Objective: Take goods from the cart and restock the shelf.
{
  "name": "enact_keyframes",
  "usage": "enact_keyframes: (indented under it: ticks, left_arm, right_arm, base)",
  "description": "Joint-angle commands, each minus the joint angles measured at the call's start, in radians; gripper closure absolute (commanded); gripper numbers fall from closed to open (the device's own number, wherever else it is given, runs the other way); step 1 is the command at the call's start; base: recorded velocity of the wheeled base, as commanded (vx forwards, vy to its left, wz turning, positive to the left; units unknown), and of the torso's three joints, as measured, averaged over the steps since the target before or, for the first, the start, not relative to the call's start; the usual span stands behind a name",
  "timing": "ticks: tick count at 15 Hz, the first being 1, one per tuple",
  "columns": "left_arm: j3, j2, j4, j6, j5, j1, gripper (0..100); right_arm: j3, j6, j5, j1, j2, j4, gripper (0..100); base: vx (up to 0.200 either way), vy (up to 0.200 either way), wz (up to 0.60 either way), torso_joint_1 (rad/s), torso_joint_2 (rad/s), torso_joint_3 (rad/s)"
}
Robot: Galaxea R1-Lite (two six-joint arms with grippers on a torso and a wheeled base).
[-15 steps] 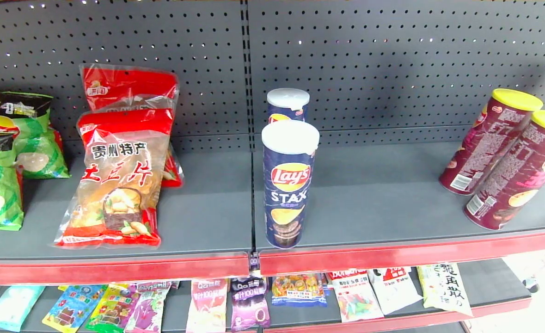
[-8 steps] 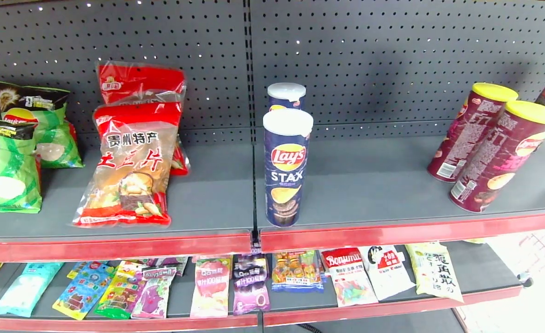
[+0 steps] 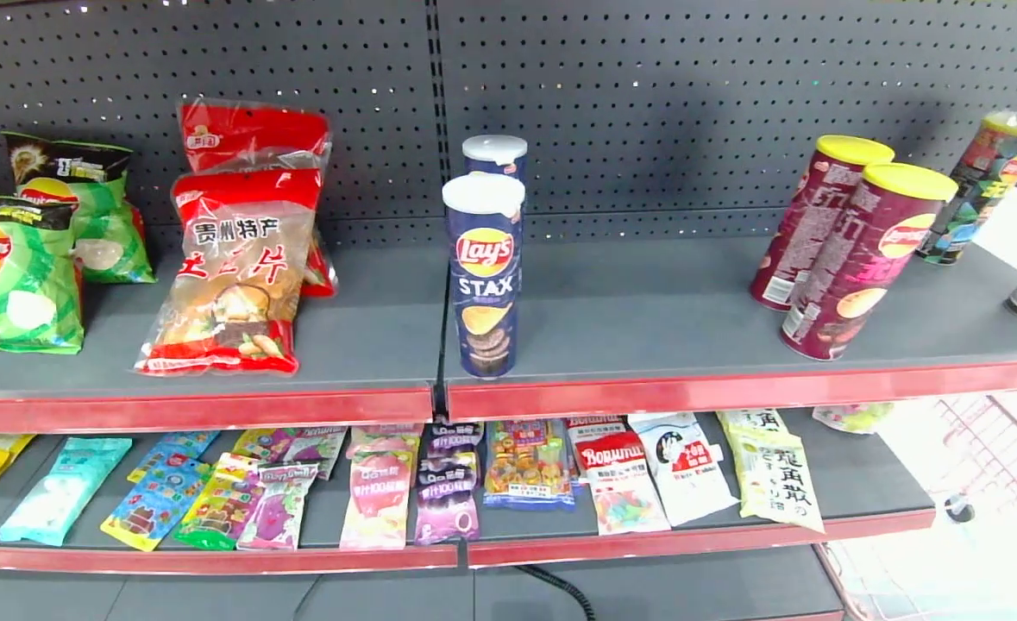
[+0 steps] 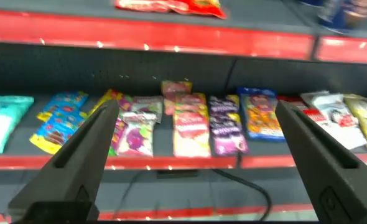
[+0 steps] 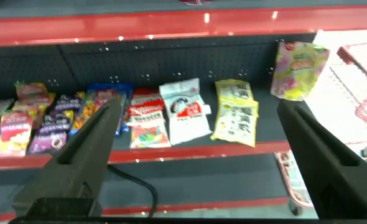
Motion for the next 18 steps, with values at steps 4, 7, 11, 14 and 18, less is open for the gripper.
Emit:
enact_keyframes:
  ticks: [4, 7, 11, 14, 18]
  left_arm:
    - [0.002, 0.004, -0.003, 0.000, -0.034, 0.000, 0]
    - [0.000, 0.004, -0.001, 0.000, -0.036, 0.002, 0]
    - [0.000, 0.004, 0.001, -0.002, -0.025, 0.000, 0]
    - [0.000, 0.004, 0.001, -0.002, -0.028, 0.000, 0]
    - [0.000, 0.004, 0.001, -0.002, -0.030, 0.000, 0]
  right_arm:
    - [0.000, 0.000, 0.000, 0.000, 0.000, -0.002, 0]
    - [0.000, 0.000, 0.000, 0.000, 0.000, -0.002, 0]
    - [0.000, 0.000, 0.000, 0.000, 0.000, -0.002, 0]
    - [0.000, 0.000, 0.000, 0.000, 0.000, -0.002, 0]
    - [0.000, 0.000, 0.000, 0.000, 0.000, -0.002, 0]
  base:
    - [0.000, -0.050, 0.00, -0.001, 0.00, 0.002]
    - [0.000, 0.000, 0.00, 0.000, 0.00, 0.000]
    - [0.000, -0.150, 0.00, 0.002, 0.00, 0.003]
    - [0.000, -0.200, 0.00, 0.012, 0.01, 0.002]
    - [0.000, -0.200, 0.00, 0.000, 0.00, 0.006]
